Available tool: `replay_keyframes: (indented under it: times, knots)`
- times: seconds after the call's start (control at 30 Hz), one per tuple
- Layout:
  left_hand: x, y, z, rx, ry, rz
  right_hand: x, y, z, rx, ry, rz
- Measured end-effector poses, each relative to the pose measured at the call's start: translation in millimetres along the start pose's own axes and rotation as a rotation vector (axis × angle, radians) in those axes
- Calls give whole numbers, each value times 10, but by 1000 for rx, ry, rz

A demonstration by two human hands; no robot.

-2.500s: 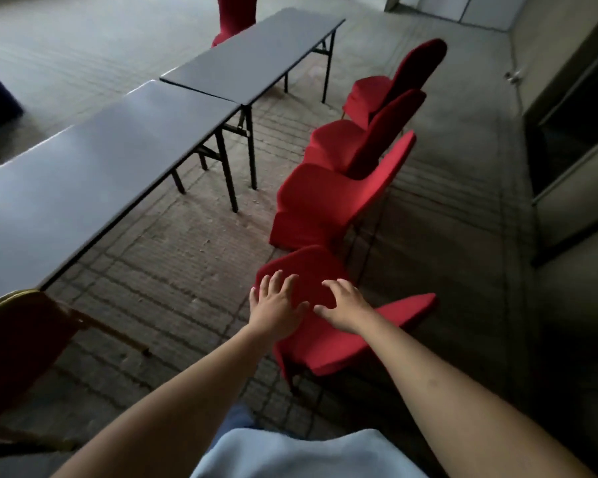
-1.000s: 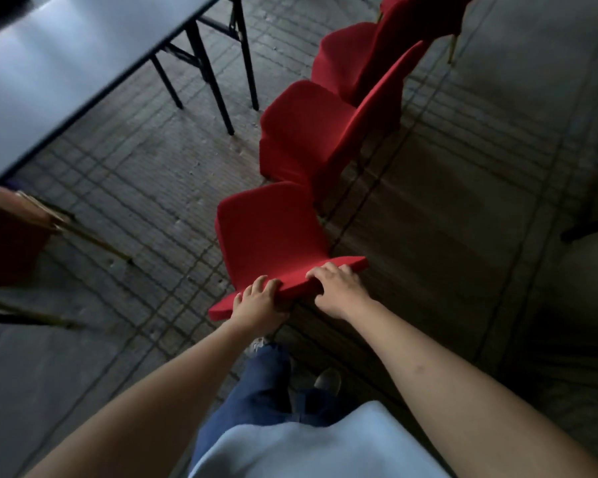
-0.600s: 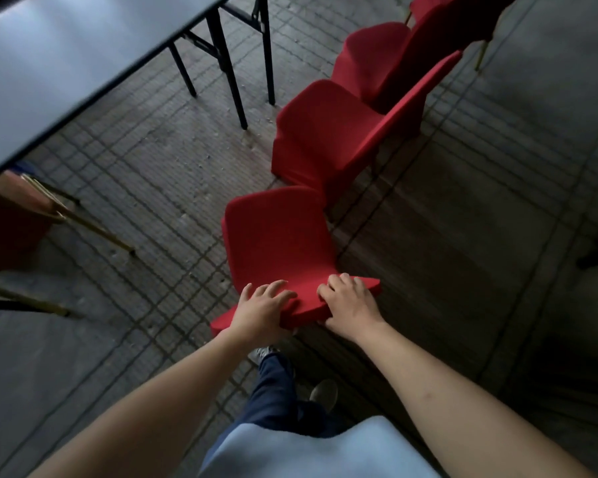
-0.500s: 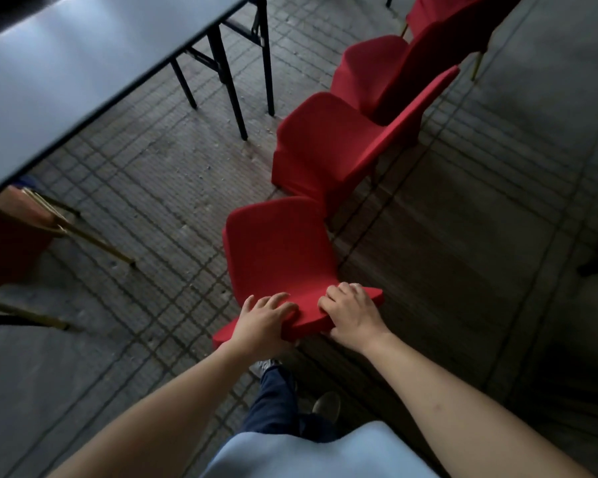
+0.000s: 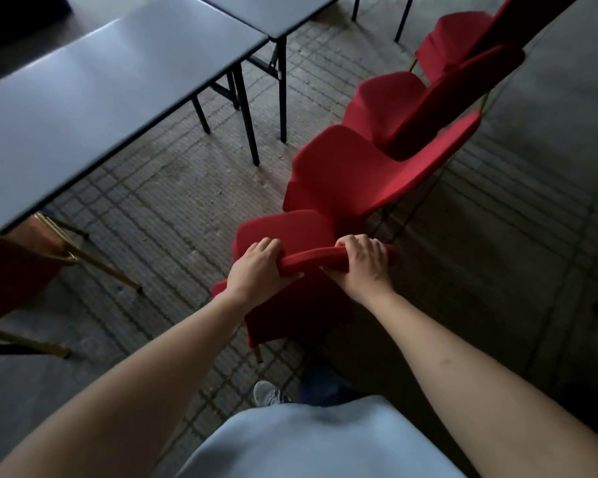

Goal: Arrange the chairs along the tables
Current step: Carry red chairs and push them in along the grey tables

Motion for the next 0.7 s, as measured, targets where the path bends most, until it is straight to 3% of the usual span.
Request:
replay_keyframes:
  times: [0.23, 0.47, 0.7]
  knots:
    - [850, -389, 16, 12, -6, -71, 1056, -216, -173, -22, -88, 62]
    - [2042, -949, 82, 20, -139, -40, 2583, -452, -146, -4, -243, 152]
    - [2587, -1101, 123, 21, -177, 13, 3309, -479, -186, 57, -358, 315]
Point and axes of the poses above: each hand's wrist, its own x-axis towards the middle knuckle, its own y-axis out of the palm, z = x × y, the point moved 3 cm from there along x, towards the middle knuckle, and after that the axes turned 14 degrees about -y, right-handed, at the moved point
